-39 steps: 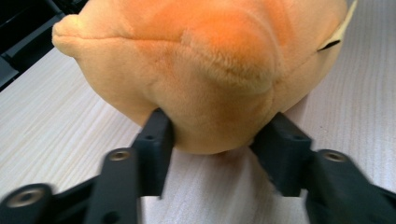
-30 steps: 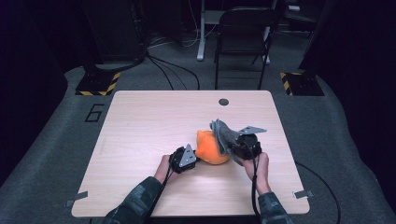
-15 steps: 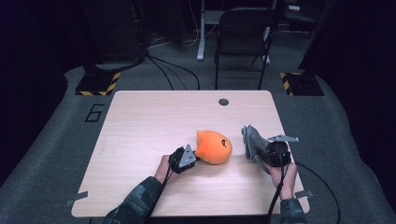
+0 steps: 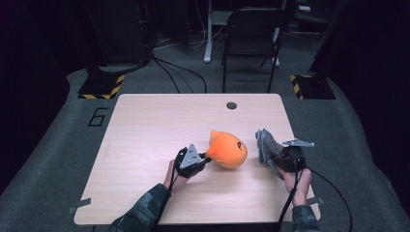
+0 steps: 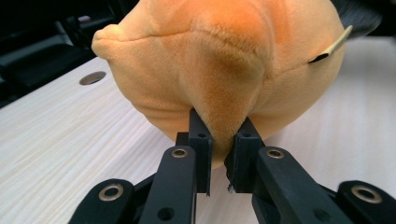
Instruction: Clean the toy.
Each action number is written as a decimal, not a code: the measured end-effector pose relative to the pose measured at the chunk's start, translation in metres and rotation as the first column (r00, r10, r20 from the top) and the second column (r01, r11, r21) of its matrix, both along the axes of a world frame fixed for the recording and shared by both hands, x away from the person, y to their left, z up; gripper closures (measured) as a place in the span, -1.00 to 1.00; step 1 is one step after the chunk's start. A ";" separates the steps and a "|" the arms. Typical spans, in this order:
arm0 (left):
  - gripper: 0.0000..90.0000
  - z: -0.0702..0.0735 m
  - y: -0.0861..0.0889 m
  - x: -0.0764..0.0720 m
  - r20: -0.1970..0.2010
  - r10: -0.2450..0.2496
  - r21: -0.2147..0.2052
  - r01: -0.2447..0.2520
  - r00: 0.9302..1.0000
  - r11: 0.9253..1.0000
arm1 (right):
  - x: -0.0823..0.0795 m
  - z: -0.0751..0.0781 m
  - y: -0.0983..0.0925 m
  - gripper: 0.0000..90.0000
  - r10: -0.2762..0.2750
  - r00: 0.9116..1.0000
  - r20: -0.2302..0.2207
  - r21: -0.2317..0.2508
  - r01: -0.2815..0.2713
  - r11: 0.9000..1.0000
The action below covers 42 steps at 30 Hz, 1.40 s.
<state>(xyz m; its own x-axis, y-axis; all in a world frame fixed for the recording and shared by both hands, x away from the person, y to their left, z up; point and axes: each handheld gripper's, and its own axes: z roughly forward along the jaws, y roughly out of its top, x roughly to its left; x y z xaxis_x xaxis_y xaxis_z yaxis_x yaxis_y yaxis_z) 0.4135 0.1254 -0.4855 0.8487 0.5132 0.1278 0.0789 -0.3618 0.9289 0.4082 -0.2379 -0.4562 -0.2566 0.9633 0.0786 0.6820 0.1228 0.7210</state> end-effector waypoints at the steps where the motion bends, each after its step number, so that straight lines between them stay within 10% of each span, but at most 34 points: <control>1: 0.82 0.000 0.000 0.000 0.000 0.000 0.000 0.000 1.000 1.000 | 0.000 0.000 0.000 0.71 -0.004 1.000 0.001 0.001 0.004 1.000; 11: 0.81 0.029 0.008 0.000 -0.183 0.028 -0.049 -0.038 0.983 0.998 | -0.005 0.015 0.001 0.71 -0.001 0.999 0.052 -0.005 0.001 1.000; 13: 0.80 0.033 0.009 0.000 -0.225 0.037 -0.052 -0.050 0.974 0.997 | -0.006 0.018 0.001 0.71 0.002 0.998 0.064 0.001 -0.002 1.000; 14: 0.80 0.034 0.010 0.001 -0.287 0.058 -0.073 -0.083 0.956 0.994 | -0.011 0.029 0.006 0.71 0.017 0.995 0.093 0.014 -0.019 1.000; 18: 0.80 0.030 0.011 0.005 -0.385 0.069 -0.076 -0.106 0.920 0.991 | -0.019 0.047 0.024 0.71 0.064 0.988 0.138 0.025 -0.068 0.997; 25: 0.80 0.021 0.005 0.007 -0.440 0.047 -0.077 -0.090 0.897 0.993 | -0.031 0.070 0.082 0.71 0.222 0.958 0.180 0.031 -0.231 0.972; 32: 0.79 0.013 0.000 0.006 -0.460 0.036 -0.068 -0.076 0.887 0.995 | -0.033 0.075 0.135 0.71 0.328 0.923 0.200 0.025 -0.339 0.940; 42: 0.80 0.005 -0.007 0.004 -0.469 0.024 -0.058 -0.058 0.883 0.997 | -0.017 0.041 0.141 0.69 0.322 0.938 0.132 -0.052 -0.317 0.947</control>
<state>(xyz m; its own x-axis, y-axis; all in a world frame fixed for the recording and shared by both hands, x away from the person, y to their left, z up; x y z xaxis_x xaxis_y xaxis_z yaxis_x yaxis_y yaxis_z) 0.4173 0.1188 -0.4801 0.7794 0.5417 -0.3149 0.5230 -0.2856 0.8030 0.3915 -0.0968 -0.4154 -0.5574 0.8302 -0.0058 0.4987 0.3404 0.7972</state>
